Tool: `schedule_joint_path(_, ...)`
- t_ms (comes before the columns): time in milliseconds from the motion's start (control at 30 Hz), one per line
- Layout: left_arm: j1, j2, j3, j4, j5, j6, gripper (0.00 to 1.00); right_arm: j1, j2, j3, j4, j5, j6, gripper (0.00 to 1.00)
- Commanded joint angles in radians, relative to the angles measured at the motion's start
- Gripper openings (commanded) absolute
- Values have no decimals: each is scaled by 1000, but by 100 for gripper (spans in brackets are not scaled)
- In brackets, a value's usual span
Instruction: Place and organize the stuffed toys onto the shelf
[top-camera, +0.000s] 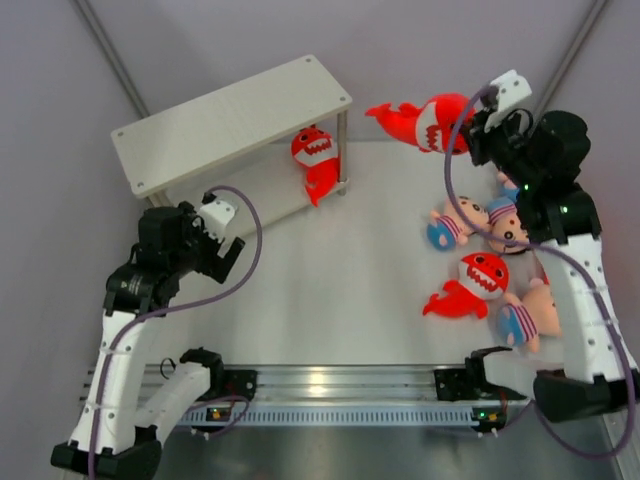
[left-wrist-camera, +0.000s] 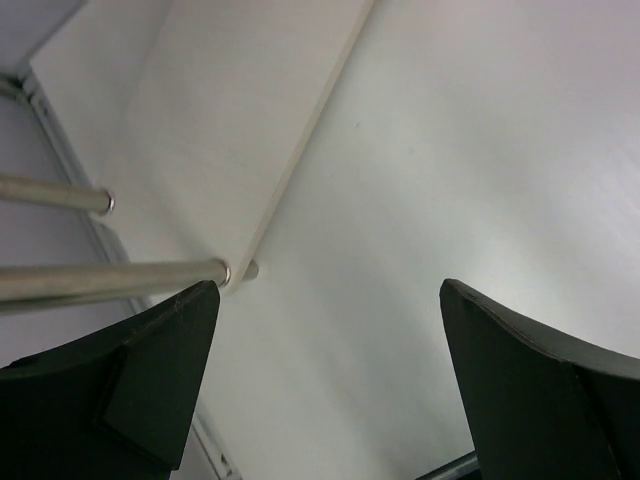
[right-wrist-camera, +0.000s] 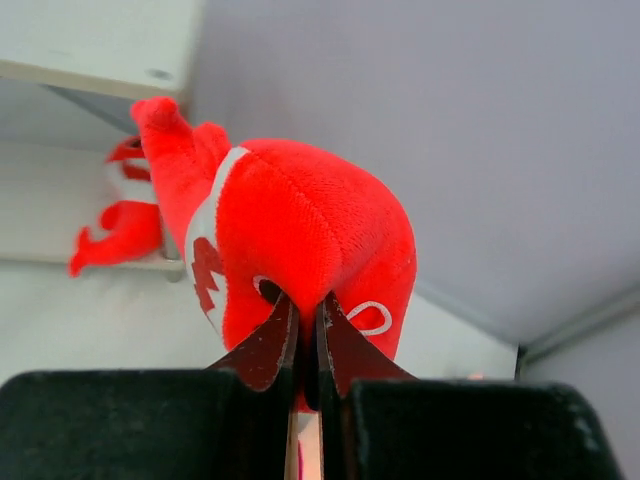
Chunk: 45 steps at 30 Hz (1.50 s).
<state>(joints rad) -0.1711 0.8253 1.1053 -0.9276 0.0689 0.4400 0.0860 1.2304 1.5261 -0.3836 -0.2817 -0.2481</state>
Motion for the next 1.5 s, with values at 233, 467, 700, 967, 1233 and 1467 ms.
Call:
schedule_joint_path(233, 2, -9, 349, -48, 558, -79, 98, 700, -115, 55, -325, 330, -345, 0)
schedule_joint_path(467, 4, -11, 335, -50, 657, -147, 98, 1017, 157, 155, -178, 370, -473, 0)
schedule_joint_path(700, 4, -40, 258, -73, 606, -101, 98, 1063, 279, 229, -60, 217, -508, 0)
schedule_joint_path(967, 2, -25, 200, -71, 511, -50, 98, 1112, 345, 235, -12, 142, -545, 0)
schedule_joint_path(1233, 2, -23, 214, -73, 522, -27, 69, 1126, 340, 223, -9, 59, -579, 0)
schedule_joint_path(1467, 4, -17, 176, -71, 520, -93, 0, 1127, 334, 220, 41, 24, -600, 0)
